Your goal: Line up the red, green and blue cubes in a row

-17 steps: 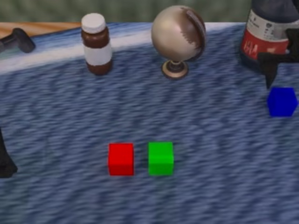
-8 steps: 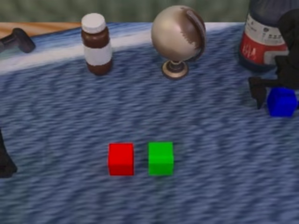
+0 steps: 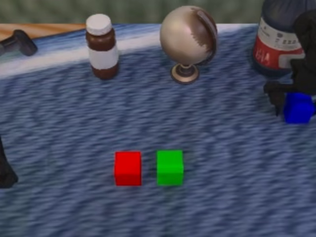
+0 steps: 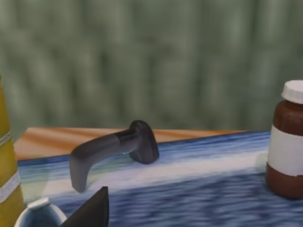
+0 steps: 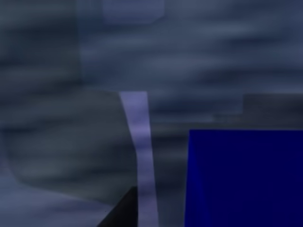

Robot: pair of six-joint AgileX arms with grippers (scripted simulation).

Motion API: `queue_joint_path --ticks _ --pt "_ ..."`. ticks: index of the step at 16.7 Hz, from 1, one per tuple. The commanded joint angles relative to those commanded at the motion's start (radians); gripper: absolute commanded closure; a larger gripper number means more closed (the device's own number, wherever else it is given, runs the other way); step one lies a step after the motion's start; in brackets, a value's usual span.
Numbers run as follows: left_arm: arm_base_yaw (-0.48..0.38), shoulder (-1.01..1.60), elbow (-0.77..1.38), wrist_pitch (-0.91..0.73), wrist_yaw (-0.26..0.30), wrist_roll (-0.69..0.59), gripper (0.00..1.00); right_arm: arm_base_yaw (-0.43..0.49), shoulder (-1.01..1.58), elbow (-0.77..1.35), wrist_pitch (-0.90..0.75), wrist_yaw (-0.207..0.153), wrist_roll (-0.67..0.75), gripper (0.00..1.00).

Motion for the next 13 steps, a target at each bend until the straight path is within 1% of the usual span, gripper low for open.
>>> queue_joint_path --ticks 8,9,13 --pt "0.000 0.000 0.000 0.000 0.000 0.000 0.00 0.000 0.000 0.000 0.000 0.000 0.000 0.98" --pt "0.000 0.000 0.000 0.000 0.000 0.000 0.00 0.000 0.000 0.000 0.000 0.000 0.000 1.00" --pt "0.000 0.000 0.000 0.000 0.000 0.000 0.00 0.000 0.000 0.000 0.000 0.000 0.000 1.00"
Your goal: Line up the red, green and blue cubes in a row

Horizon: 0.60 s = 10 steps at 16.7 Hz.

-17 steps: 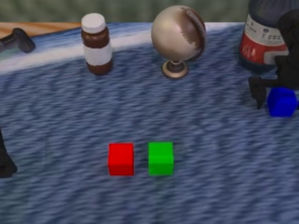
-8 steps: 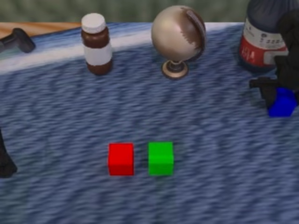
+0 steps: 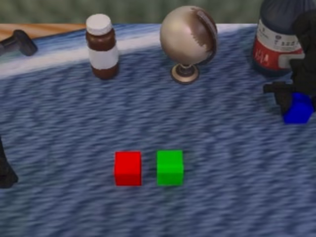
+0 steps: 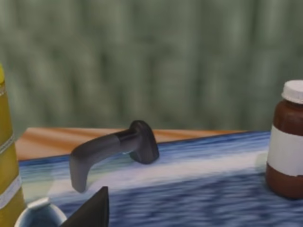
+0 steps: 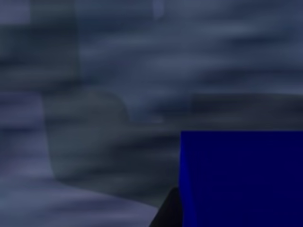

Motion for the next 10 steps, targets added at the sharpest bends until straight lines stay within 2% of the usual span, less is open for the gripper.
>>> queue_joint_path --ticks 6,10 --pt "0.000 0.000 0.000 0.000 0.000 0.000 0.00 0.000 -0.008 0.016 -0.018 0.001 -0.001 1.00" --pt "0.000 0.000 0.000 0.000 0.000 0.000 0.00 0.003 -0.045 0.102 -0.151 -0.001 -0.001 1.00"
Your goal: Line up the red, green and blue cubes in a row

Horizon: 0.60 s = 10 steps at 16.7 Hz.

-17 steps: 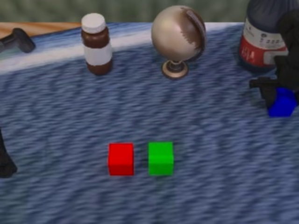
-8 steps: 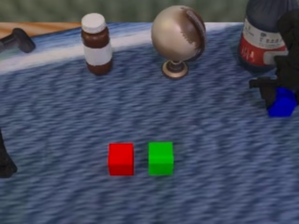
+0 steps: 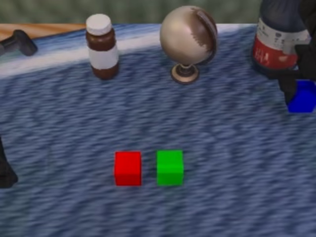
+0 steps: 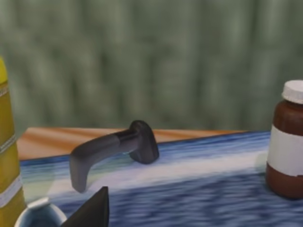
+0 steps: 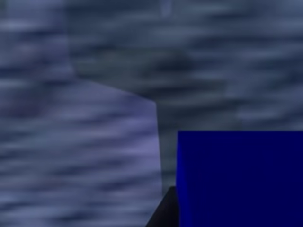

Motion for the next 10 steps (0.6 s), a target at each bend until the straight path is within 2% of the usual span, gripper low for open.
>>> queue_joint_path --ticks 3,8,10 --pt "0.000 0.000 0.000 0.000 0.000 0.000 0.00 0.002 -0.029 0.052 -0.076 0.001 0.000 1.00" --pt "0.000 0.000 0.000 0.000 0.000 0.000 0.00 -0.001 -0.030 0.052 -0.078 0.000 0.004 1.00" --pt "0.000 0.000 0.000 0.000 0.000 0.000 0.00 0.035 -0.052 0.024 -0.071 0.000 0.036 1.00"
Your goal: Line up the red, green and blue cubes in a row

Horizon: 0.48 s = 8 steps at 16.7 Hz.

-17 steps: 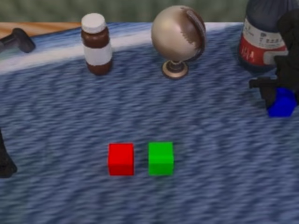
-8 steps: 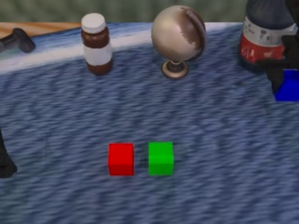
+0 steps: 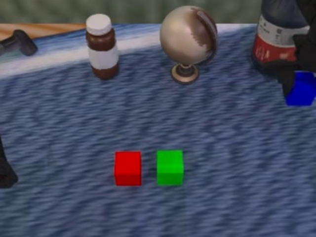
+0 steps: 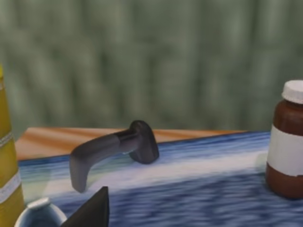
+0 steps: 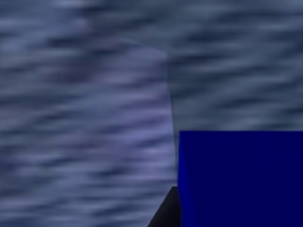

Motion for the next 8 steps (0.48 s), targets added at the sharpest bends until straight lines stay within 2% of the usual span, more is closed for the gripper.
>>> queue_joint_path --ticks 3,8 --pt "0.000 0.000 0.000 0.000 0.000 0.000 0.00 0.115 -0.070 -0.092 0.022 -0.001 0.109 1.00" --pt "0.000 0.000 0.000 0.000 0.000 0.000 0.00 0.372 -0.229 -0.307 0.070 -0.003 0.357 1.00"
